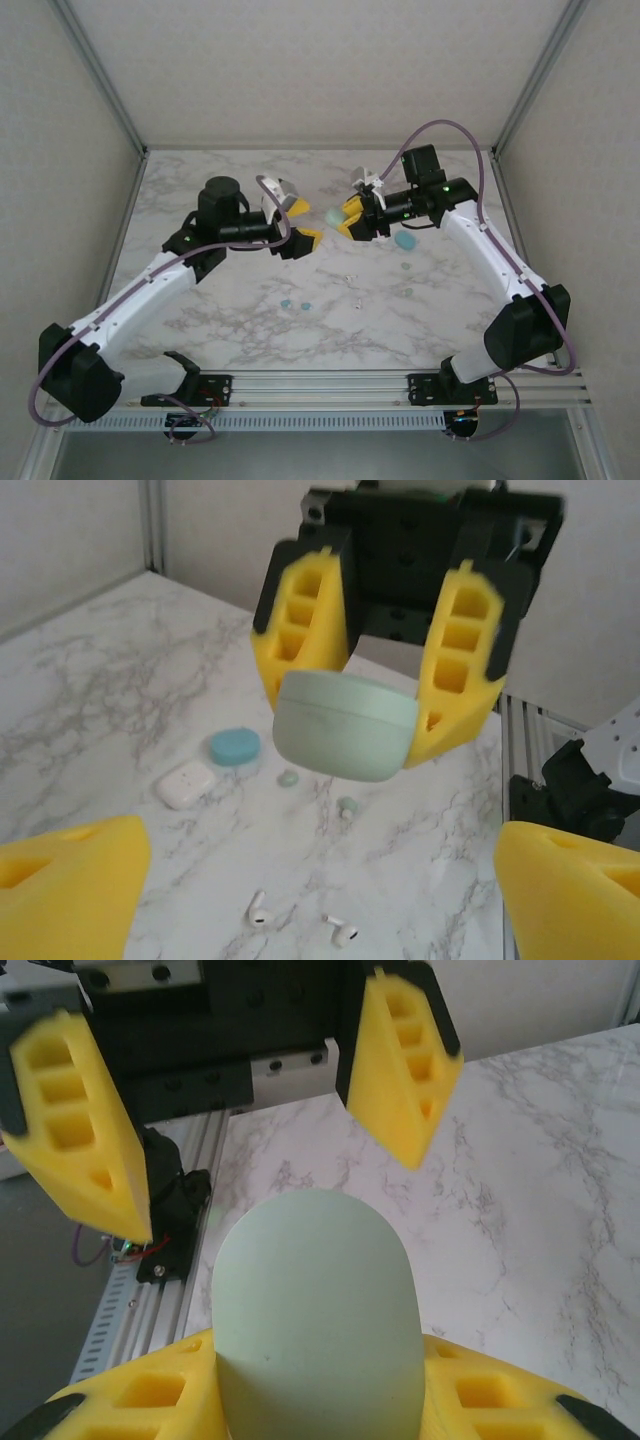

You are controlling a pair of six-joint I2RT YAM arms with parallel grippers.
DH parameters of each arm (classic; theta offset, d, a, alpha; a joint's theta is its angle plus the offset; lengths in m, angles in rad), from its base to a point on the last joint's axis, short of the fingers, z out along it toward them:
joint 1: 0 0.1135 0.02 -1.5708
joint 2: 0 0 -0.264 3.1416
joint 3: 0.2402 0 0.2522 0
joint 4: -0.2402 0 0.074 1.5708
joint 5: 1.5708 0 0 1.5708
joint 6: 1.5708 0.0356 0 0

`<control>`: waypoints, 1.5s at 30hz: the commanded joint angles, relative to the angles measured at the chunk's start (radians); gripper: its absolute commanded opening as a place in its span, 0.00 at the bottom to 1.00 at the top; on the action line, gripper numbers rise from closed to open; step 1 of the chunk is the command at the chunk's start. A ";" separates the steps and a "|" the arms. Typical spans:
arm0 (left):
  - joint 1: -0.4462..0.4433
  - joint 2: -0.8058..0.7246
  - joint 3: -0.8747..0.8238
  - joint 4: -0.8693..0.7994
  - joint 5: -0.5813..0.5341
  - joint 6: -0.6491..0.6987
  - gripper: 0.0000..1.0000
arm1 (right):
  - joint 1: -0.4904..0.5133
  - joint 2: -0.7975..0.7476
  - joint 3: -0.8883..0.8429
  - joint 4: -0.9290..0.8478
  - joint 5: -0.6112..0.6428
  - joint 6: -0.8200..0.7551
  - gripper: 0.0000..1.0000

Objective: Insert wireless bluetooth earbuds into charging case

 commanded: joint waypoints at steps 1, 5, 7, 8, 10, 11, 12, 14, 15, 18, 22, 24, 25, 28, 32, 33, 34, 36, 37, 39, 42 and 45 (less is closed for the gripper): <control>-0.026 0.015 0.037 -0.024 -0.049 0.056 0.88 | 0.013 -0.012 -0.012 0.007 -0.018 0.000 0.35; -0.038 0.046 0.057 -0.016 -0.059 0.070 0.82 | 0.031 -0.011 -0.025 0.007 0.001 -0.032 0.35; -0.041 0.056 0.061 -0.012 -0.039 0.085 0.79 | 0.037 -0.014 -0.034 0.014 0.011 -0.040 0.35; -0.043 0.061 0.063 -0.015 -0.025 0.094 0.76 | 0.039 -0.018 -0.043 0.027 0.015 -0.039 0.35; -0.047 0.066 0.071 -0.030 -0.012 0.118 0.72 | 0.041 -0.025 -0.058 0.049 0.017 -0.041 0.35; -0.048 0.068 0.075 -0.042 -0.009 0.131 0.70 | 0.042 -0.026 -0.064 0.056 0.020 -0.044 0.35; -0.048 0.070 0.079 -0.051 -0.009 0.137 0.68 | 0.042 -0.029 -0.066 0.059 0.022 -0.046 0.35; -0.048 0.076 0.088 -0.062 -0.007 0.139 0.62 | 0.042 -0.031 -0.069 0.063 0.019 -0.052 0.35; -0.049 0.078 0.090 -0.062 -0.004 0.137 0.61 | 0.042 -0.031 -0.069 0.063 0.017 -0.051 0.35; -0.053 0.089 0.098 -0.075 -0.002 0.138 0.60 | 0.044 -0.031 -0.070 0.071 0.005 -0.060 0.35; -0.057 0.101 0.116 -0.109 0.000 0.141 0.60 | 0.044 -0.035 -0.072 0.084 -0.009 -0.056 0.35; -0.059 0.104 0.118 -0.113 0.001 0.141 0.60 | 0.044 -0.036 -0.073 0.086 -0.009 -0.055 0.35; -0.058 0.104 0.119 -0.110 0.003 0.140 0.60 | 0.045 -0.035 -0.073 0.085 -0.009 -0.055 0.35; -0.063 0.112 0.130 -0.124 0.008 0.137 0.57 | 0.047 -0.037 -0.078 0.089 -0.012 -0.058 0.35; -0.065 0.111 0.137 -0.133 0.004 0.132 0.50 | 0.056 -0.035 -0.075 0.080 0.005 -0.061 0.37; -0.065 0.108 0.134 -0.121 0.003 0.127 0.47 | 0.059 -0.033 -0.075 0.077 0.016 -0.061 0.37; -0.065 0.106 0.130 -0.106 0.000 0.118 0.45 | 0.061 -0.031 -0.075 0.078 0.026 -0.059 0.38; -0.065 0.103 0.123 -0.093 -0.010 0.106 0.40 | 0.061 -0.034 -0.079 0.081 0.033 -0.059 0.41; -0.065 0.100 0.120 -0.093 -0.013 0.106 0.38 | 0.062 -0.035 -0.084 0.081 0.039 -0.060 0.42; -0.065 0.093 0.113 -0.092 -0.018 0.109 0.37 | 0.062 -0.040 -0.093 0.076 0.073 -0.067 0.45; -0.063 0.082 0.104 -0.064 -0.024 0.113 0.35 | 0.059 -0.039 -0.098 0.050 0.120 -0.091 0.47; -0.063 0.078 0.100 -0.078 -0.031 0.118 0.35 | 0.048 -0.040 -0.105 0.050 0.113 -0.095 0.47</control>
